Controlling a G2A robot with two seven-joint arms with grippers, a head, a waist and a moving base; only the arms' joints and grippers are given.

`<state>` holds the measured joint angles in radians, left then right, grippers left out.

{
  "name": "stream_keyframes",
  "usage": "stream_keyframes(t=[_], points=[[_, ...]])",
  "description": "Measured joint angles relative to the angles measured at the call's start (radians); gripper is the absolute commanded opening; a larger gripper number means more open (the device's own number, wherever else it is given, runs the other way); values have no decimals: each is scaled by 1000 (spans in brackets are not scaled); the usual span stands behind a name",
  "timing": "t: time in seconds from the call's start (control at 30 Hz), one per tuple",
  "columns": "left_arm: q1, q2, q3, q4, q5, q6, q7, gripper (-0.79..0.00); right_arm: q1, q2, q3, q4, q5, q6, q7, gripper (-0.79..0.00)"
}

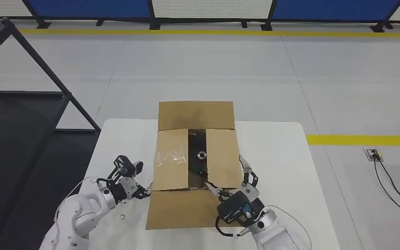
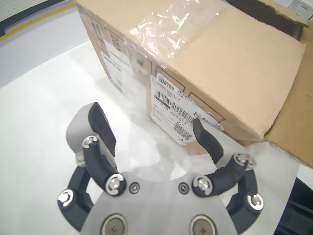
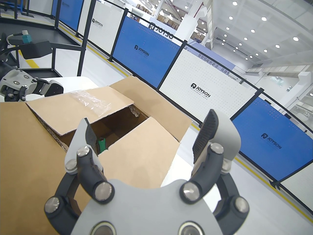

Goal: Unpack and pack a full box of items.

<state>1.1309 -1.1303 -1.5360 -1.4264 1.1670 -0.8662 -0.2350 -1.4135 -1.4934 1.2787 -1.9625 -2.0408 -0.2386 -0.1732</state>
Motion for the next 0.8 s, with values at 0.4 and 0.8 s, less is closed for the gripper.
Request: stream_keyframes(t=[0.4, 0.8], points=[[-5, -2, 96, -37, -12, 6, -7, 0, -53, 4, 15, -12, 86, 156, -52, 0], [14, 5, 102, -64, -77, 2, 47, 0, -29, 12, 8, 7, 103, 154, -45, 0]])
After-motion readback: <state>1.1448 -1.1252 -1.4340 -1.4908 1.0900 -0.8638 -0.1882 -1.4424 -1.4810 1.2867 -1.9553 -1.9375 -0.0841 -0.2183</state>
